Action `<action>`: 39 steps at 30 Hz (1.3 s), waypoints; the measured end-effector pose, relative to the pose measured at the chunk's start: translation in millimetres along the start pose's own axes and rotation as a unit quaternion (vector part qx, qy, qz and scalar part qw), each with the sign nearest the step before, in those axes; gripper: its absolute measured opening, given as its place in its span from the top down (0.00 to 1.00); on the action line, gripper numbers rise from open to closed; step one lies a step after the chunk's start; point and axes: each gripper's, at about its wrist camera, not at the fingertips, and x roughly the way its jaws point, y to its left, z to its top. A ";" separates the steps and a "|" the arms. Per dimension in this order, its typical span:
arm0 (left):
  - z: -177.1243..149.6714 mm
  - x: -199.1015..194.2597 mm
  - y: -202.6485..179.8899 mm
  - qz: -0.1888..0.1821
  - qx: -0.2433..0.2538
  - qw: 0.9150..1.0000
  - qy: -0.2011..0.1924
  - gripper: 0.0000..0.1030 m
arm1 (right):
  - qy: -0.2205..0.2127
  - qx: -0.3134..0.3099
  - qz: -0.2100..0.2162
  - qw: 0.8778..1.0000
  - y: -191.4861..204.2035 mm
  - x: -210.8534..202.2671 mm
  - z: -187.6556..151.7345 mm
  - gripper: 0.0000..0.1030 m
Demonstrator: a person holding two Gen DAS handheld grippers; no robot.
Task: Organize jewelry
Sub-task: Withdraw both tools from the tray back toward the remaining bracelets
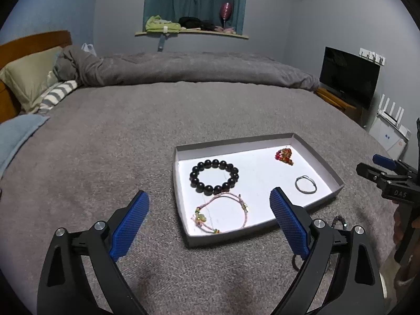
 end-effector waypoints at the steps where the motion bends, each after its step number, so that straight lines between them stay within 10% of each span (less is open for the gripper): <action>1: -0.2 -1.6 -1.2 -0.001 0.001 1.000 0.000 0.08 | 0.001 0.000 0.000 1.000 -1.0 -1.3 -1.5 0.05; 27: -66.6 -2.9 -16.1 0.000 0.052 0.995 0.079 0.08 | 0.054 -0.030 0.028 0.998 -11.9 -11.8 -61.2 0.05; 39: -89.2 22.2 -59.3 -0.070 0.075 0.988 0.116 0.08 | 0.074 -0.038 0.051 0.995 -6.4 -9.1 -80.2 0.05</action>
